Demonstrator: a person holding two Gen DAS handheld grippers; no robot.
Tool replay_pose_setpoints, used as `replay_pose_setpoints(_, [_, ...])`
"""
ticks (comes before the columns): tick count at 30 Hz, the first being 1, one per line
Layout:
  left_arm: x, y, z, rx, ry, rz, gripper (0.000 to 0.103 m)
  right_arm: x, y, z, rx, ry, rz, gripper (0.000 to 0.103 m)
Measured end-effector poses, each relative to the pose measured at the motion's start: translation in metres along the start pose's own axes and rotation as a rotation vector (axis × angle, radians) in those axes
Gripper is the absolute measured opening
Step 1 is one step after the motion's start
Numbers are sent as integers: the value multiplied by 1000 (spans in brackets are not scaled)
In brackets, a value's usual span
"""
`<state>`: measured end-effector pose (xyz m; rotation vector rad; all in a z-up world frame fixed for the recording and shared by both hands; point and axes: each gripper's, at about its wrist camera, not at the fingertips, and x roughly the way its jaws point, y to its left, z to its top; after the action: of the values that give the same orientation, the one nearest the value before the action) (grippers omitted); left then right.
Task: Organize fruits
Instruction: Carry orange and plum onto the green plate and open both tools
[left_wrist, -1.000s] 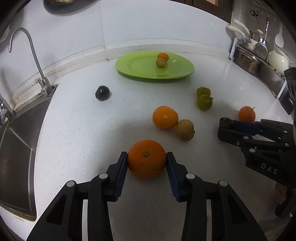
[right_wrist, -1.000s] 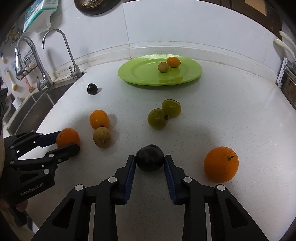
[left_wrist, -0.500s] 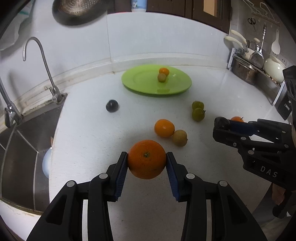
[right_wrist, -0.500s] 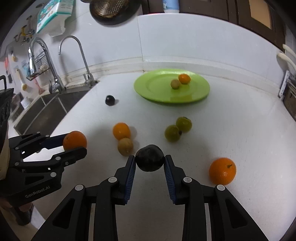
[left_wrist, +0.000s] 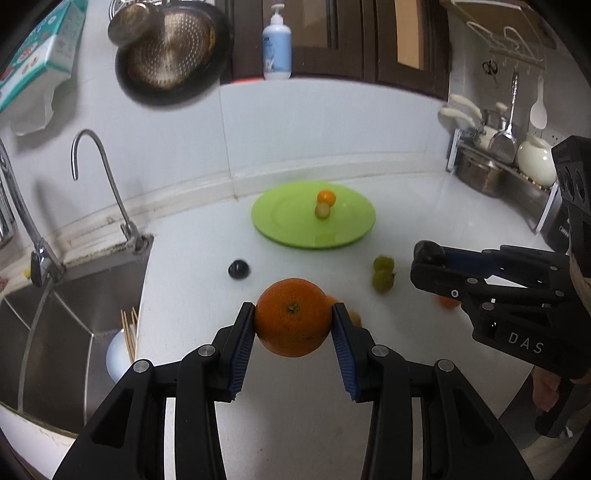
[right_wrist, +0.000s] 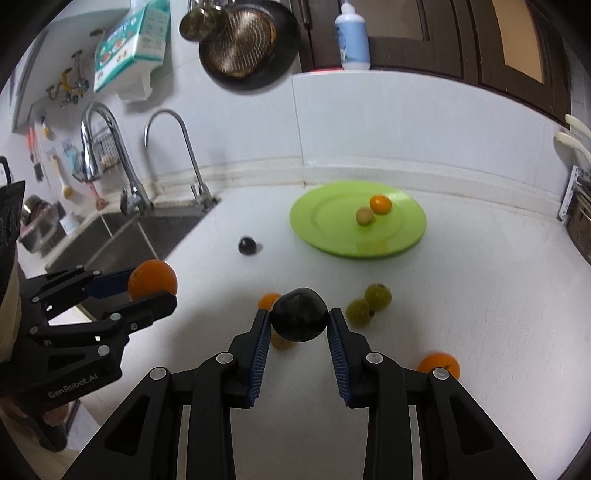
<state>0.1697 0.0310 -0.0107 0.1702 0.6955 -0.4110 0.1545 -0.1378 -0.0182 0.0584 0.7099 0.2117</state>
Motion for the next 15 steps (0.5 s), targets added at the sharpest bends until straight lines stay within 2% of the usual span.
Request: replay_pose_setpoints(15, [15,-3,47,46,-57,-34,41,-6,-12,45,-29,-93,-13,33])
